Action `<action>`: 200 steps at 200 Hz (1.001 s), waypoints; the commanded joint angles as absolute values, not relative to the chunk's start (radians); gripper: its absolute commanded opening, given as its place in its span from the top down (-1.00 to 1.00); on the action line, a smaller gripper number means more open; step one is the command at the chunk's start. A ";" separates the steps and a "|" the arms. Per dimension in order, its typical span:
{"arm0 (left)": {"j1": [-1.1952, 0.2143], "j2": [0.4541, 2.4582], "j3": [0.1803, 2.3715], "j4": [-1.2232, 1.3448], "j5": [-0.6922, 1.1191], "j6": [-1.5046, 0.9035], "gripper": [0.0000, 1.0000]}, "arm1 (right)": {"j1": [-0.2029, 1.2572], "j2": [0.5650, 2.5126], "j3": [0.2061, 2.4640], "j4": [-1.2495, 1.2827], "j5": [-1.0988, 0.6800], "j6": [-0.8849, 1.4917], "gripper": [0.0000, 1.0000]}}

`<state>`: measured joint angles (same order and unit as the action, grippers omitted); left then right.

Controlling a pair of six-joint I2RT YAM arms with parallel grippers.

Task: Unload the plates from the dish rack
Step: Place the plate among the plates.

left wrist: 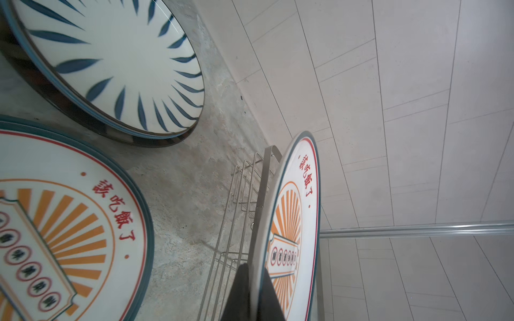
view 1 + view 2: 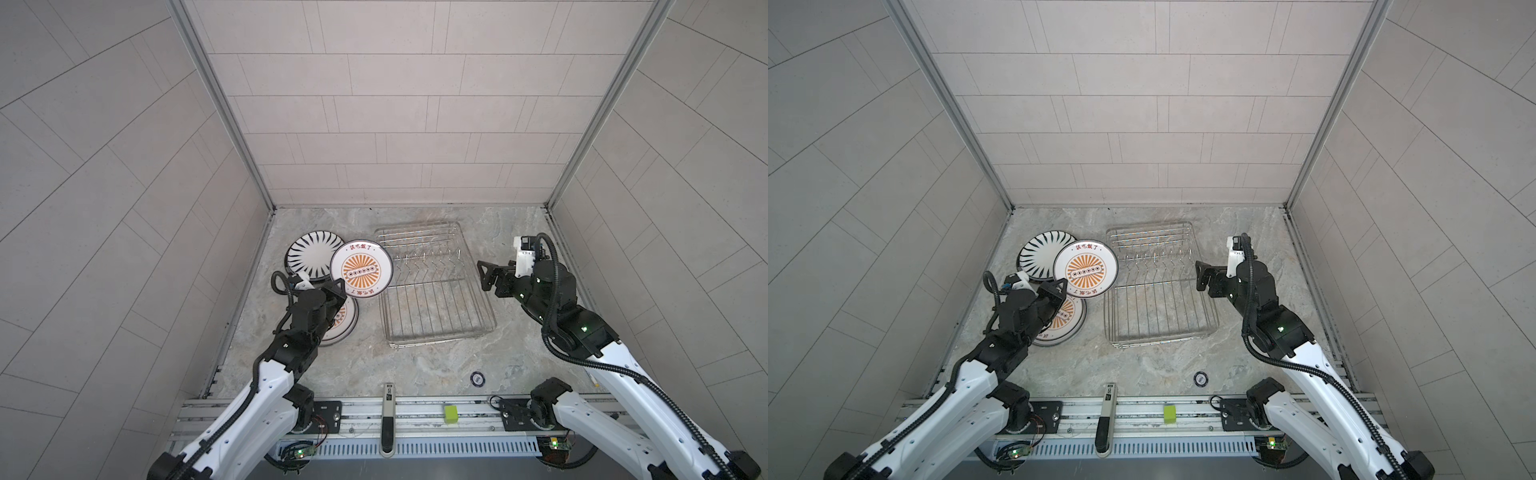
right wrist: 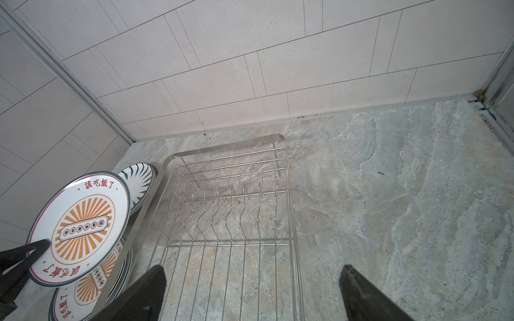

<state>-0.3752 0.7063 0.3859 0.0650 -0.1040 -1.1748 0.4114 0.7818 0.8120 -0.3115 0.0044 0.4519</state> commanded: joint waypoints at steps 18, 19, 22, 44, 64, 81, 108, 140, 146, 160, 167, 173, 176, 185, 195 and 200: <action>-0.356 0.577 0.451 -0.181 -0.264 -1.152 1.00 | 0.409 0.818 0.820 -0.320 0.000 0.421 -0.99; -0.355 0.574 0.451 -0.185 -0.265 -1.151 1.00 | 0.408 0.820 0.820 -0.321 0.000 0.421 -0.99; -0.351 0.565 0.452 -0.197 -0.276 -1.151 1.00 | 0.409 0.824 0.822 -0.322 -0.001 0.420 -0.99; -0.328 0.514 0.467 -0.287 -0.311 -1.169 1.00 | 0.408 0.846 0.834 -0.328 -0.012 0.422 -0.99; -0.324 0.496 0.489 -0.387 -0.353 -1.215 1.00 | 0.412 0.868 0.830 -0.259 -0.183 0.391 -0.99; -0.321 0.482 0.498 -0.433 -0.375 -1.232 1.00 | 0.449 0.908 0.846 -0.220 -0.304 0.366 -0.99; -0.320 0.441 0.494 -0.485 -0.412 -1.256 1.00 | 0.590 0.995 0.919 -0.281 -0.279 0.296 -0.99; -0.317 0.407 0.477 -0.516 -0.435 -1.279 1.00 | 0.751 1.121 1.009 -0.317 -0.272 0.239 -0.99; -0.315 0.407 0.475 -0.517 -0.434 -1.284 1.00 | 0.773 1.144 1.023 -0.318 -0.268 0.235 -0.99; -0.314 0.413 0.467 -0.514 -0.424 -1.296 1.00 | 0.818 1.195 1.055 -0.319 -0.260 0.230 -0.99; -0.313 0.418 0.463 -0.517 -0.418 -1.309 1.00 | 0.836 1.220 1.069 -0.311 -0.255 0.232 -0.99; -0.310 0.425 0.463 -0.523 -0.414 -1.319 1.00 | 0.851 1.243 1.079 -0.308 -0.249 0.233 -0.99; -0.311 0.430 0.463 -0.527 -0.412 -1.324 1.00 | 0.858 1.254 1.085 -0.306 -0.246 0.234 -0.99; -0.310 0.438 0.469 -0.548 -0.413 -1.343 1.00 | 0.874 1.287 1.103 -0.294 -0.242 0.237 -0.99; -0.308 0.442 0.474 -0.561 -0.421 -1.346 1.00 | 0.893 1.324 1.126 -0.291 -0.240 0.237 -0.98; -0.309 0.443 0.474 -0.570 -0.429 -1.354 1.00 | 0.900 1.341 1.137 -0.287 -0.240 0.238 -0.97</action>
